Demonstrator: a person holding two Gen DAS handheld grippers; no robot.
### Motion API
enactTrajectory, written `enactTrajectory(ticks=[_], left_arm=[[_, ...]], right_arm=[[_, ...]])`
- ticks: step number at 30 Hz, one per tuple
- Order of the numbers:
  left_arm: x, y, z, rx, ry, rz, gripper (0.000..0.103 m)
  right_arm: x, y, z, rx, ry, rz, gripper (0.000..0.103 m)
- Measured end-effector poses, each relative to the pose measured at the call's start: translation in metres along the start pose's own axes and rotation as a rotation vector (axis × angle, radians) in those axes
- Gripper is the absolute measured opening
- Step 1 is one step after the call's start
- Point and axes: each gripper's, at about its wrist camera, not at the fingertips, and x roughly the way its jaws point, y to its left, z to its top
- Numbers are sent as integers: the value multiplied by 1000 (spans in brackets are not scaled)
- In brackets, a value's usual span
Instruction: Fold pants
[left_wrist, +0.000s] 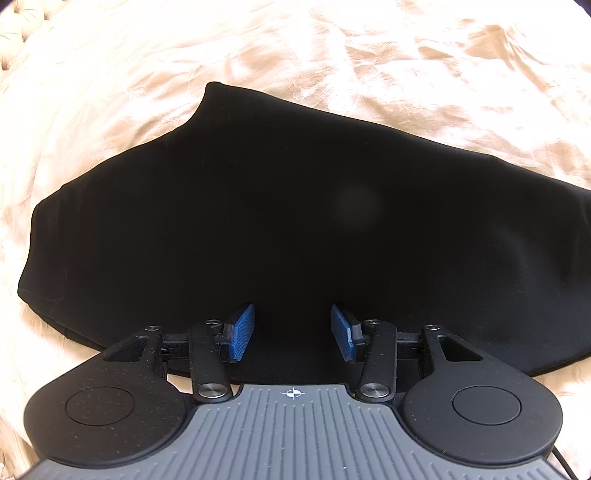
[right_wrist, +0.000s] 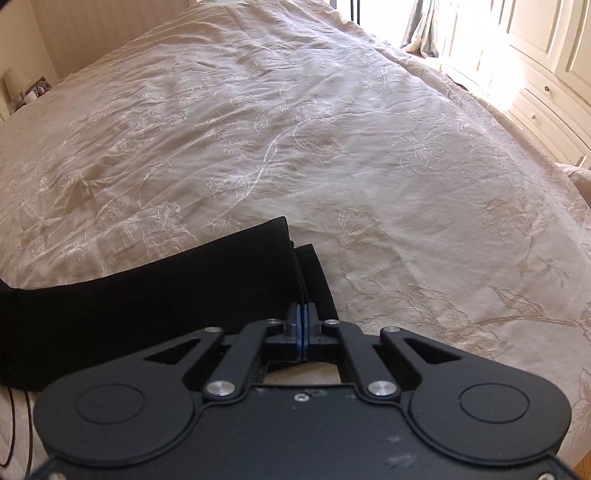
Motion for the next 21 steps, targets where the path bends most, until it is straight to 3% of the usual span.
enactTrajectory(ticks=[5, 9, 14, 21], left_arm=[[-7, -4, -1, 23, -24, 14, 45], [-27, -11, 0, 12, -123, 7, 45], [-34, -23, 13, 40, -227, 87, 45], [-39, -4, 24, -33, -254, 149, 45]], right_arm=[[16, -9, -15, 39, 61, -35, 2], [13, -9, -19, 3, 63, -116, 1], [0, -29, -20, 49, 23, -91, 1], [-17, -18, -8, 105, -13, -4, 5]])
